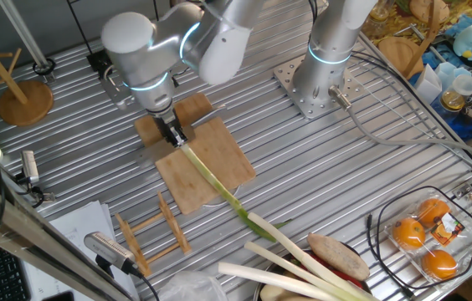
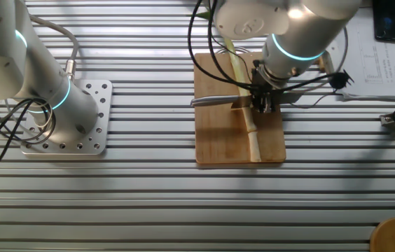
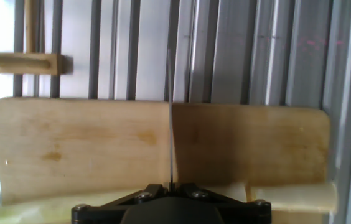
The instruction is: Chop the scallions
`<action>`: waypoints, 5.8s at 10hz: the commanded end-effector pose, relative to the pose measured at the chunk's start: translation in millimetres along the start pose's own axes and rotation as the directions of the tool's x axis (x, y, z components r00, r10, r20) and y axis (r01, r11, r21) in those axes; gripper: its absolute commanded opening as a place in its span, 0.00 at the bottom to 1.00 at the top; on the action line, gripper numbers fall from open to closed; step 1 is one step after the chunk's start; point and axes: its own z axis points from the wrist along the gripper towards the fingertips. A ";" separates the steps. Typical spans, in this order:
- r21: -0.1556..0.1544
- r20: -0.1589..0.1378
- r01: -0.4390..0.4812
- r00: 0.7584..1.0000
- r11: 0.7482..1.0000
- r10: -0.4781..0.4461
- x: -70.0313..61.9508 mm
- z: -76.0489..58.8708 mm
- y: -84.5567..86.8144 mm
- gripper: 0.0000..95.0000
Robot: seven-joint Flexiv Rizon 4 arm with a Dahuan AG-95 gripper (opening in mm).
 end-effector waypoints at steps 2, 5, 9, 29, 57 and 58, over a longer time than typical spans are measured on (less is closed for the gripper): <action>0.006 0.038 0.028 0.999 1.000 -0.028 0.5 53.9 -0.8 0.00; 0.001 0.053 0.021 0.998 1.000 -0.021 -6.9 48.4 -1.6 0.00; -0.008 0.044 0.006 0.999 1.000 -0.006 -21.2 42.5 -2.9 0.00; -0.004 0.047 0.050 0.998 0.999 -0.049 15.6 30.8 -4.1 0.00; -0.012 0.025 0.073 0.997 0.997 -0.073 23.9 13.1 -4.4 0.00; -0.020 0.038 0.072 0.997 0.997 -0.071 23.7 12.5 -4.7 0.00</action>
